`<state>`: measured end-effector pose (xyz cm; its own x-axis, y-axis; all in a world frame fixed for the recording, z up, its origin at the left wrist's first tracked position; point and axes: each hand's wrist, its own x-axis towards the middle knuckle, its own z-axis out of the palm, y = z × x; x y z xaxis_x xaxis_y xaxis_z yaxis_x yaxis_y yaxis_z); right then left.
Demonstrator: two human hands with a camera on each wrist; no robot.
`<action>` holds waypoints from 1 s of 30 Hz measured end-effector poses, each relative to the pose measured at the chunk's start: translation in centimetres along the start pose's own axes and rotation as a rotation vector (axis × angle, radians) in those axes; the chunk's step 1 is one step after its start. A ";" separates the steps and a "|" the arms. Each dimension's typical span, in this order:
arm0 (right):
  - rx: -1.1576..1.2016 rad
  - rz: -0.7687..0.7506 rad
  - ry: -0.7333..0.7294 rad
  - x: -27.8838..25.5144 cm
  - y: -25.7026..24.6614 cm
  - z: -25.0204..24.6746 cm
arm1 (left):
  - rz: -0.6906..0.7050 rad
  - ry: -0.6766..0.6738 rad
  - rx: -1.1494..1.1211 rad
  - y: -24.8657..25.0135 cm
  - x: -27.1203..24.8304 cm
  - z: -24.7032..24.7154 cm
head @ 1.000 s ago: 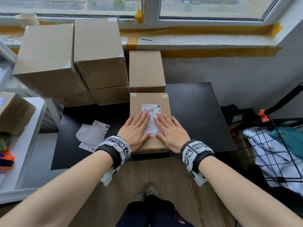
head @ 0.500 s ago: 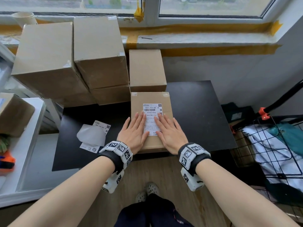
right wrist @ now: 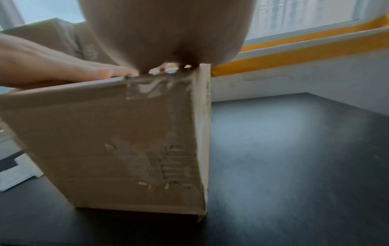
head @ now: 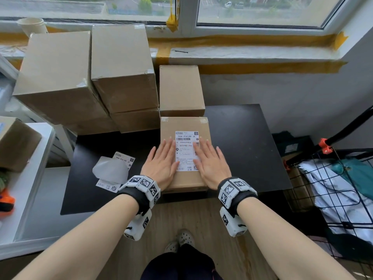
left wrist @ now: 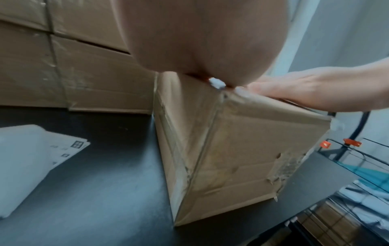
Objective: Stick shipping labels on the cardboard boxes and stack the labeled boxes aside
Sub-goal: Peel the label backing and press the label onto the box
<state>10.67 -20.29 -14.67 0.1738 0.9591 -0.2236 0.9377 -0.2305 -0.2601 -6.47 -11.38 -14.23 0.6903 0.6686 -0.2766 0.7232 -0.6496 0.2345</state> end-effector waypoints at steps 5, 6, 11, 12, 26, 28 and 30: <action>0.405 0.210 0.030 -1.4 0.7 -0.9 | -0.177 0.026 -0.457 -1.2 -1.1 -0.6; 0.540 0.266 0.018 -1.7 0.6 -1.1 | -0.234 0.011 -0.590 -1.0 -1.3 -0.6; 0.905 0.382 0.039 -2.4 0.0 -0.9 | -0.305 0.010 -0.836 -0.8 -1.7 -0.2; 0.939 0.389 0.052 -2.4 0.0 -0.8 | -0.295 0.007 -0.849 -0.8 -1.8 0.0; 1.032 0.490 0.125 -7.9 5.5 -2.4 | -0.071 -0.100 -0.926 5.3 -1.4 0.0; 1.071 0.526 0.153 -8.3 7.2 -3.2 | -0.056 -0.091 -0.936 6.9 -0.3 -0.5; 1.112 0.559 0.179 -8.4 9.2 -3.8 | -0.046 -0.099 -0.941 8.6 1.0 -1.2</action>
<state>19.02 -29.87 -11.60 0.5843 0.6748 -0.4508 -0.0228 -0.5416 -0.8403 0.47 -15.86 -11.38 0.6869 0.6246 -0.3715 0.5008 -0.0365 0.8648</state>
